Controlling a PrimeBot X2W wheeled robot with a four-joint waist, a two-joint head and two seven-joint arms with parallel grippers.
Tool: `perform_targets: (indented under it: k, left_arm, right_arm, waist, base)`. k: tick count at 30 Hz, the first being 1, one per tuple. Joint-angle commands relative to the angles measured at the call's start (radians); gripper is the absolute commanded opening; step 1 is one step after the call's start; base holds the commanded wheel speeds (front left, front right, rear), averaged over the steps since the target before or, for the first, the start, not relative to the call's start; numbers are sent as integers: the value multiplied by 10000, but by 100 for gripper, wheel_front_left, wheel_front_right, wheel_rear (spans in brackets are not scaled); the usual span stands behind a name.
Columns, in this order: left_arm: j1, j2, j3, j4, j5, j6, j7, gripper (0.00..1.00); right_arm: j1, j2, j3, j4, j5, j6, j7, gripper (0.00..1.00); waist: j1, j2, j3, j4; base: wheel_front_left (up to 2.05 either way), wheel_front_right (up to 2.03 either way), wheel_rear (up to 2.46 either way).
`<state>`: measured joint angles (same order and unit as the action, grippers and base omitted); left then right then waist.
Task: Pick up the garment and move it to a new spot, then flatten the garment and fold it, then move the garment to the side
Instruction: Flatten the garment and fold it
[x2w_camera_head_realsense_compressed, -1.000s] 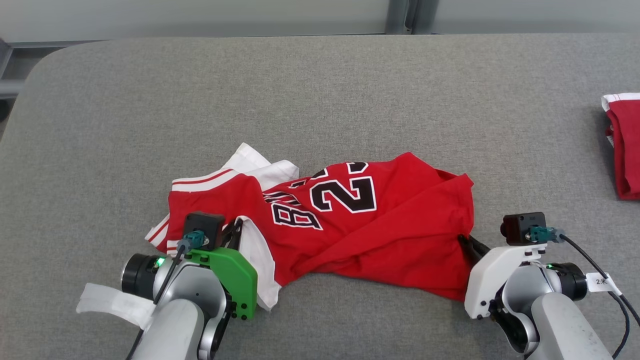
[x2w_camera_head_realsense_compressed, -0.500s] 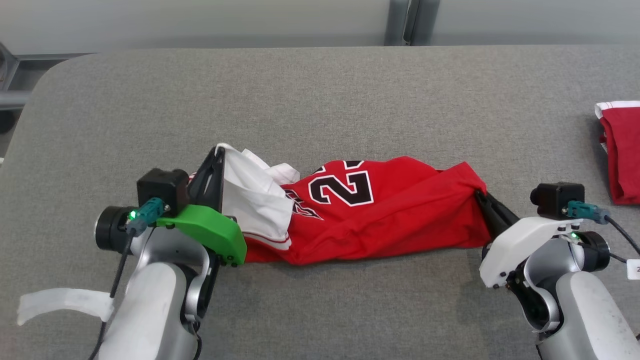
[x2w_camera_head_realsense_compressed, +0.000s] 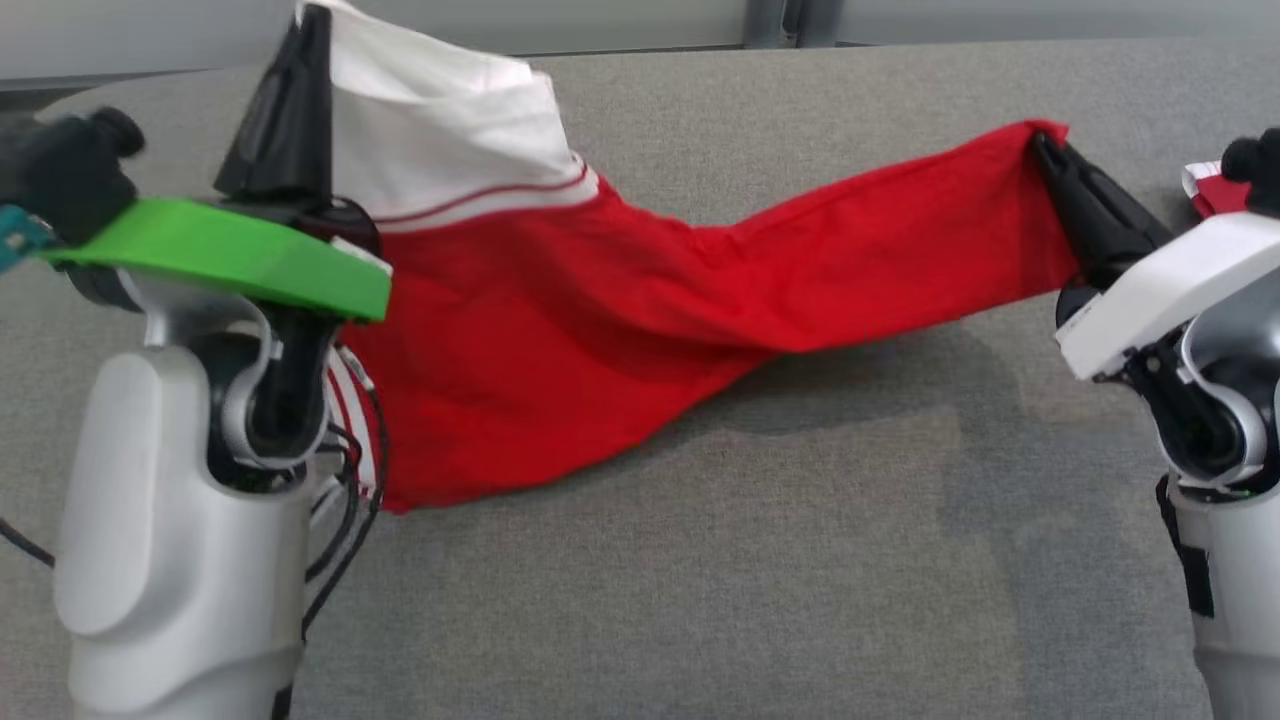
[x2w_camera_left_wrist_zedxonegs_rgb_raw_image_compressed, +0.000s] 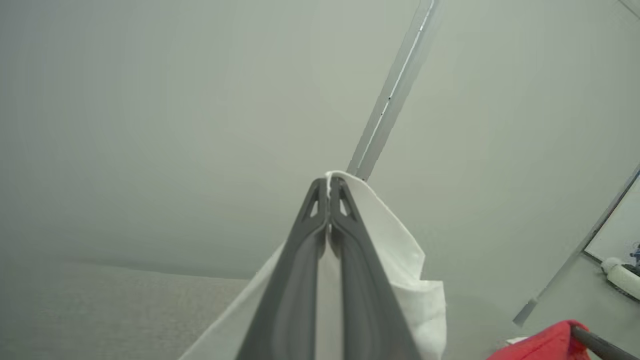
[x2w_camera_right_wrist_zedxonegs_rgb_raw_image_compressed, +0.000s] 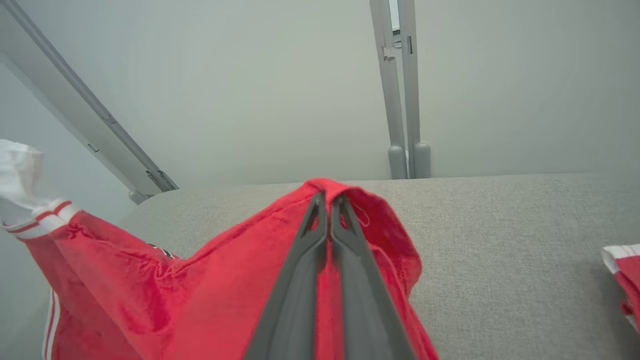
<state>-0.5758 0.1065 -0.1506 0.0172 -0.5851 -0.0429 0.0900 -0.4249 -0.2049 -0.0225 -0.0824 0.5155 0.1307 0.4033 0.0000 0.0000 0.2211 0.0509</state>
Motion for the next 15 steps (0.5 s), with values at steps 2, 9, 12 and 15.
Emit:
perform_targets:
  k: [2,9,12,15]
  left_arm:
    - [-893,95,412,-157,-736,-155,340,0]
    - [-3600,732,1206,160,-1576,-190,1184,0]
    - [-4982,978,1385,498,-1477,-145,1135,0]
    - [-6384,1147,1459,827,-1278,-168,857,0]
  right_arm:
    - [-843,-82,15,-12,340,0,399,0]
    - [-3798,-116,215,772,964,0,956,0]
    - [-5101,-4,150,1343,794,0,825,0]
    - [-6279,12,172,1974,382,0,496,0]
  waist:
    - [0,0,909,-387]
    - [0,0,2542,-787]
    - [0,0,3195,-881]
    - [0,0,3729,-969]
  base:
    - [0,0,0]
    - [0,0,0]
    - [0,0,0]
    - [0,0,0]
